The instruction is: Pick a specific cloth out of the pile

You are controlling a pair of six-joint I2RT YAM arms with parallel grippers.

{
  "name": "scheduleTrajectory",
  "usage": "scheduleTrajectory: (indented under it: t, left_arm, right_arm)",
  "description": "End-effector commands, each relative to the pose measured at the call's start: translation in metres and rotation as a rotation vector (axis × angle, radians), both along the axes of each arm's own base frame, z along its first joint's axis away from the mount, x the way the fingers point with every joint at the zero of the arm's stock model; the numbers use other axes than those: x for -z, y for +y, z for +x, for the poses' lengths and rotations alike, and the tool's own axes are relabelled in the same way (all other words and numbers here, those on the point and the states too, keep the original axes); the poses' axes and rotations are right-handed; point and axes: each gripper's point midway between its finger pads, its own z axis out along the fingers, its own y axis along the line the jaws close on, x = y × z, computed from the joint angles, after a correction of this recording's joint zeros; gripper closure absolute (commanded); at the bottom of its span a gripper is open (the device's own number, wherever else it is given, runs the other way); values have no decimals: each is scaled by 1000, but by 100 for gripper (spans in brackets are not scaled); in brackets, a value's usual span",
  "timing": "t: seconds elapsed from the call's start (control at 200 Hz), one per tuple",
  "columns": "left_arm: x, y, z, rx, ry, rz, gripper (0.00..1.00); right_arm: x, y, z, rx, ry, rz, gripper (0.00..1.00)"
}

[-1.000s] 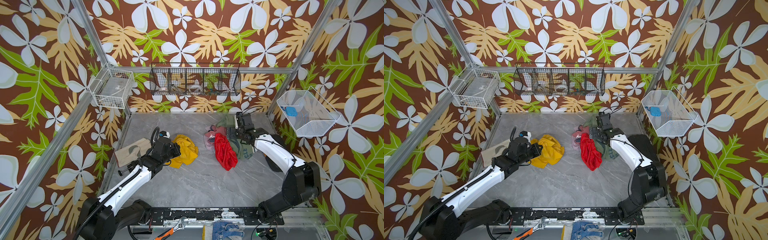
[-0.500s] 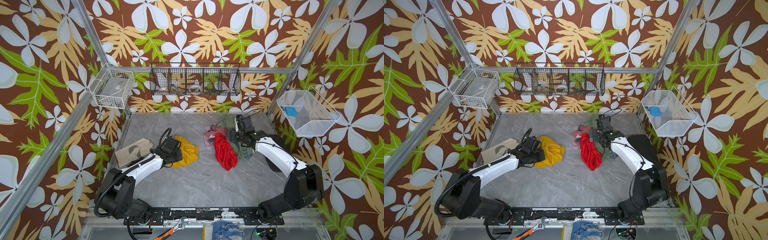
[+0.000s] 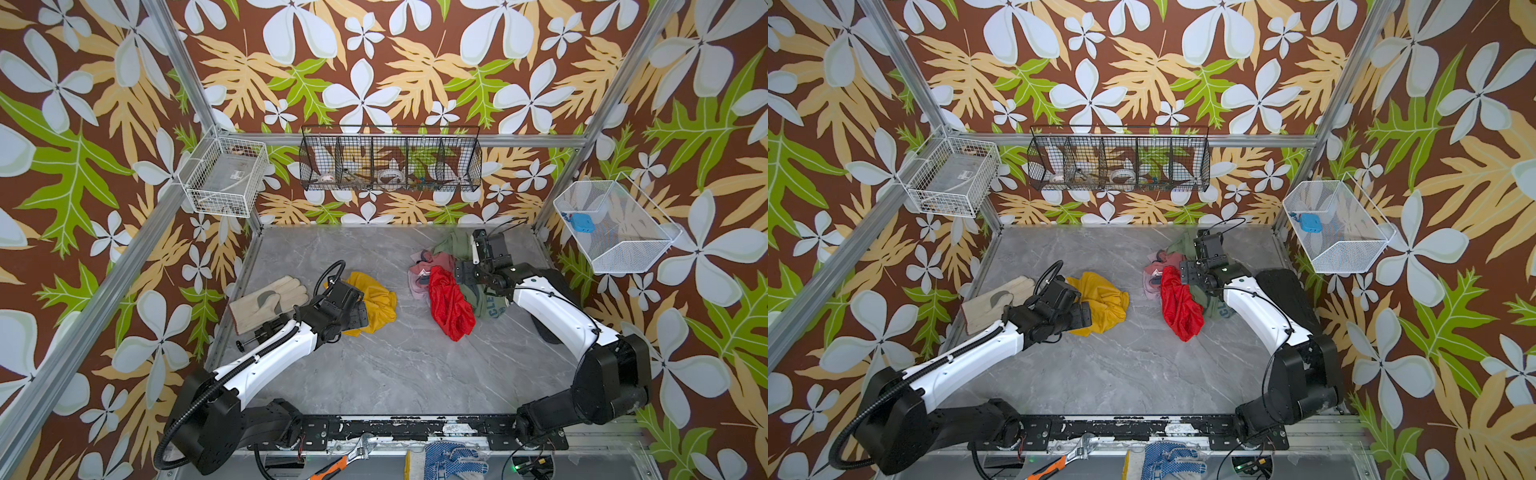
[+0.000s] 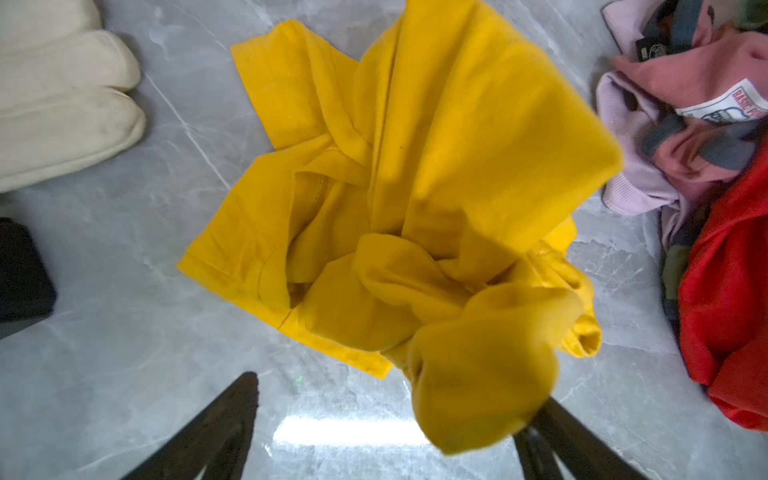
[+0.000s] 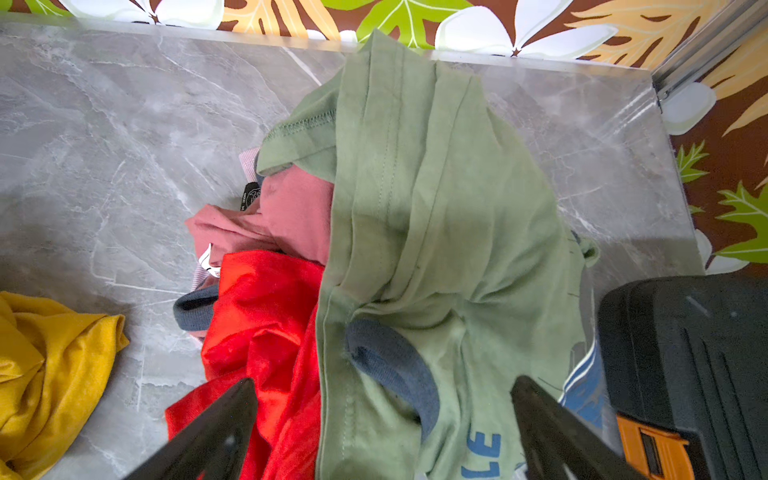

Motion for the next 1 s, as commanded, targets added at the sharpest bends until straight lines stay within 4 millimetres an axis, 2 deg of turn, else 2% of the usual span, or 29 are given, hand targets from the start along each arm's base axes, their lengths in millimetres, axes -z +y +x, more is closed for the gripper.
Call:
scheduleTrajectory:
  t: [0.0,0.135,0.275,0.38,0.521,0.646,0.871,0.996]
  left_arm:
    - [-14,16,-6,-37,-23,91,4]
    - [-44,0,4,49,-105,110,0]
    - [-51,-11,22,123,-112,182,0]
    - [-38,-21,35,194,-72,257,0]
    - [-4,-31,47,241,21,271,0]
    - [23,-34,50,245,69,207,0]
    - [56,-50,56,335,148,203,0]
    - [74,-53,59,359,194,190,4]
  right_arm:
    - [-4,-3,2,2,-21,-23,4]
    - [-7,-3,3,-2,-30,-22,4]
    - [-12,-3,2,-4,-41,-23,4]
    - [-16,-4,0,-7,-51,-23,4]
    - [-20,-6,-4,-10,-51,-33,4]
    - [-22,-10,-9,-6,-55,-45,4]
    - [-24,-11,-10,-13,-55,-63,3]
    - [-25,-11,-8,-18,-51,-73,3]
